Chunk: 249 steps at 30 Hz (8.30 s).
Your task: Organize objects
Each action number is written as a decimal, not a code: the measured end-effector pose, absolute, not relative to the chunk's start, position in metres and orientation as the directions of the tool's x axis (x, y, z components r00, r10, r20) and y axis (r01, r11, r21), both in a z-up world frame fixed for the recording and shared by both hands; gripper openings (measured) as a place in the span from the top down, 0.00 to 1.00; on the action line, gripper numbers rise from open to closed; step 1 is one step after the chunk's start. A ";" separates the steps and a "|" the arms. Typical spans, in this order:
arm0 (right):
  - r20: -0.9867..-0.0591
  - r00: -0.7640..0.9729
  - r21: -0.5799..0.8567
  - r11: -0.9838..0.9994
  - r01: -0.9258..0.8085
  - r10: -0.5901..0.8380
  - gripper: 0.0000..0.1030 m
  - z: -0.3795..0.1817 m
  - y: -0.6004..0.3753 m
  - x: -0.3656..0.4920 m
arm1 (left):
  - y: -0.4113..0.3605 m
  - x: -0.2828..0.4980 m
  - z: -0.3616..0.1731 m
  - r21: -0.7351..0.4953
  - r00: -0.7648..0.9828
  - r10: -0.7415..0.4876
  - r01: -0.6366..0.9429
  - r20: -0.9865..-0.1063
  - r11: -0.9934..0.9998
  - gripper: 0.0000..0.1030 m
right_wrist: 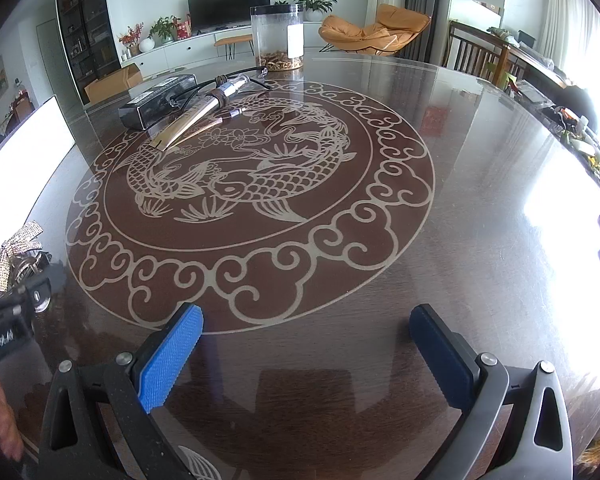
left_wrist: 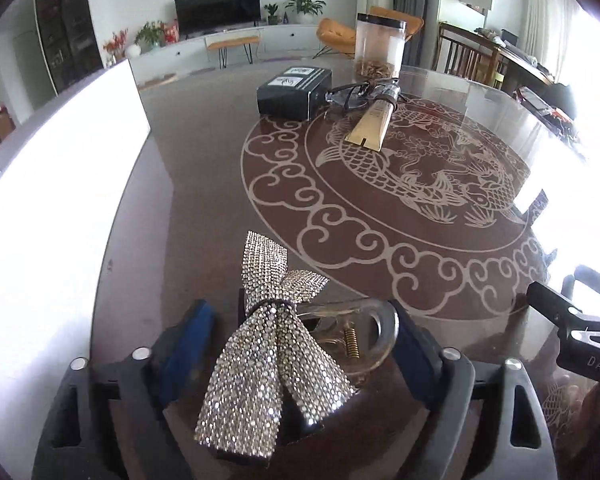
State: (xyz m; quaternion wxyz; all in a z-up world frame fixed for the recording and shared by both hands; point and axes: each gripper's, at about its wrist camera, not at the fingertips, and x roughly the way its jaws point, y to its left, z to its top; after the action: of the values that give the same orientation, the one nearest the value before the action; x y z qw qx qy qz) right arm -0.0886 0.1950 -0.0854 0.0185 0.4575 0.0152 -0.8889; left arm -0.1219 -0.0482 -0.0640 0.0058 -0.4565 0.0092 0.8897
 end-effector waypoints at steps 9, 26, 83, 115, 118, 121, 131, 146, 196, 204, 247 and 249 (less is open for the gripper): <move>-0.814 -0.581 -0.010 -0.999 0.047 -0.019 0.00 -0.085 0.195 -0.089 | -0.047 -0.126 -0.069 0.011 -0.561 0.001 -0.019 -0.828 -1.000 0.00; -0.814 -0.581 -0.010 -0.999 0.047 -0.019 0.00 -0.086 0.195 -0.089 | -0.047 -0.126 -0.069 0.010 -0.562 0.002 -0.019 -0.827 -1.000 0.00; -0.790 -0.593 0.092 -0.986 0.139 -0.157 0.72 -0.065 0.186 -0.103 | -0.044 -0.126 -0.067 0.009 -0.563 0.001 -0.016 -0.826 -1.000 0.00; -0.813 -0.550 0.163 -0.982 0.095 -0.189 0.08 -0.070 0.193 -0.097 | -0.047 -0.128 -0.064 0.011 -0.525 0.008 -0.033 -0.851 -0.999 0.24; -0.824 -0.560 0.017 -0.992 0.128 -0.086 0.67 -0.071 0.178 -0.103 | -0.042 -0.118 -0.057 0.053 -0.557 -0.017 -0.049 -0.830 -0.997 0.51; -0.827 -0.552 0.036 -0.991 0.133 -0.104 0.75 -0.070 0.183 -0.103 | -0.047 -0.103 -0.055 0.018 -0.572 0.019 -0.058 -0.820 -0.998 0.51; -0.743 -0.571 0.333 -0.933 0.137 -0.349 0.75 -0.028 0.213 -0.057 | -0.060 -0.053 0.005 -0.184 -0.663 0.207 -0.106 -0.720 -0.977 0.51; -0.601 -0.520 0.462 -0.795 0.394 -0.607 0.75 0.069 0.098 -0.034 | -0.188 0.009 0.092 -0.211 -0.781 0.085 0.061 -0.619 -0.975 0.51; -0.778 -0.623 0.018 -0.994 0.109 -0.083 0.06 -0.069 0.169 -0.052 | -0.054 -0.034 0.072 -0.058 -0.649 0.081 -0.057 -0.757 -0.997 0.11; -0.798 -0.595 0.036 -0.994 0.108 -0.094 0.06 -0.074 0.165 -0.055 | -0.066 -0.041 0.052 -0.087 -0.592 0.074 -0.007 -0.802 -0.996 0.11; -0.815 -0.576 -0.006 -0.991 0.132 -0.071 0.00 -0.077 0.156 -0.057 | -0.065 -0.371 -0.008 -0.134 -0.489 0.152 -0.073 -0.859 -0.988 0.11; -0.815 -0.576 -0.006 -0.991 0.132 -0.072 0.00 -0.077 0.156 -0.057 | -0.060 -0.377 -0.016 -0.134 -0.479 0.172 -0.113 -0.861 -0.985 0.11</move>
State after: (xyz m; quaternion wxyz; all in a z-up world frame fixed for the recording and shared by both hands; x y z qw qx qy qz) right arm -0.0568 0.1557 -0.0766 0.0575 0.4571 0.0330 -0.8869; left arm -0.3772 -0.0599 -0.0163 0.0828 -0.5037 -0.0293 0.8594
